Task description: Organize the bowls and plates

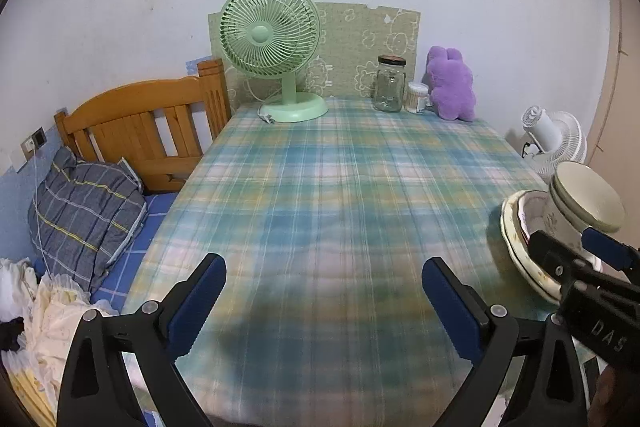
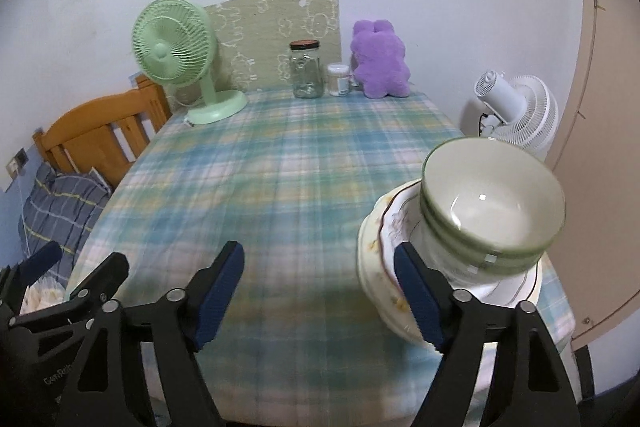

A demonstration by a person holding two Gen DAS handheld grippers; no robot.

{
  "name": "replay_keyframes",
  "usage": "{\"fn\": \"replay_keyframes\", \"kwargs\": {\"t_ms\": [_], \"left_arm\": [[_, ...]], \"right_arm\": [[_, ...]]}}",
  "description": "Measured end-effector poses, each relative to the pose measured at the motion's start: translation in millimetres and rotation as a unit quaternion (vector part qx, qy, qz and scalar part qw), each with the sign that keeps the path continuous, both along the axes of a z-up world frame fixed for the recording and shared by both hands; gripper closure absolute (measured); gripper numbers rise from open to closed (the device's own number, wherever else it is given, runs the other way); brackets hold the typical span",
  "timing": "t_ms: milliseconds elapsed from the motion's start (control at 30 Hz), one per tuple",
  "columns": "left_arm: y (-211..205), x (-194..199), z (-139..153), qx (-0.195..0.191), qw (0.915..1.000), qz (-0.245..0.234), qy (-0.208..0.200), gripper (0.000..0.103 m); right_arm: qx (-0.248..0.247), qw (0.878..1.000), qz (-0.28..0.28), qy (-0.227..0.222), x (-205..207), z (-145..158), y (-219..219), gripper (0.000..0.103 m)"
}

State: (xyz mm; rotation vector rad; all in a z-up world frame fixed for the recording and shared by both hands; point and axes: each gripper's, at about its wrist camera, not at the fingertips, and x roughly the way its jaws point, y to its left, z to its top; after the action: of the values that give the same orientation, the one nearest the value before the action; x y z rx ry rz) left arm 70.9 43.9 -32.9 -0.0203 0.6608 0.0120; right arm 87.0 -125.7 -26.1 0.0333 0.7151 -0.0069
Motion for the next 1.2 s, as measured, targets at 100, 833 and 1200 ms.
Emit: {"fn": "replay_keyframes", "kwargs": {"t_ms": [100, 833, 1200], "left_arm": [[3.0, -14.5, 1.6, 0.004, 0.9999, -0.003, -0.01, 0.003], [6.5, -53.8, 18.8, 0.006, 0.9977, -0.004, -0.068, 0.0], [1.5, -55.4, 22.0, 0.007, 0.9972, -0.016, -0.073, 0.0]], "right_arm": [[-0.004, 1.0, 0.003, -0.011, -15.4, 0.4, 7.4, 0.019], [-0.017, 0.998, -0.014, -0.06, -62.8, 18.5, 13.8, 0.018], [-0.011, 0.998, -0.022, -0.065, -67.2, 20.7, 7.5, 0.017]]}}
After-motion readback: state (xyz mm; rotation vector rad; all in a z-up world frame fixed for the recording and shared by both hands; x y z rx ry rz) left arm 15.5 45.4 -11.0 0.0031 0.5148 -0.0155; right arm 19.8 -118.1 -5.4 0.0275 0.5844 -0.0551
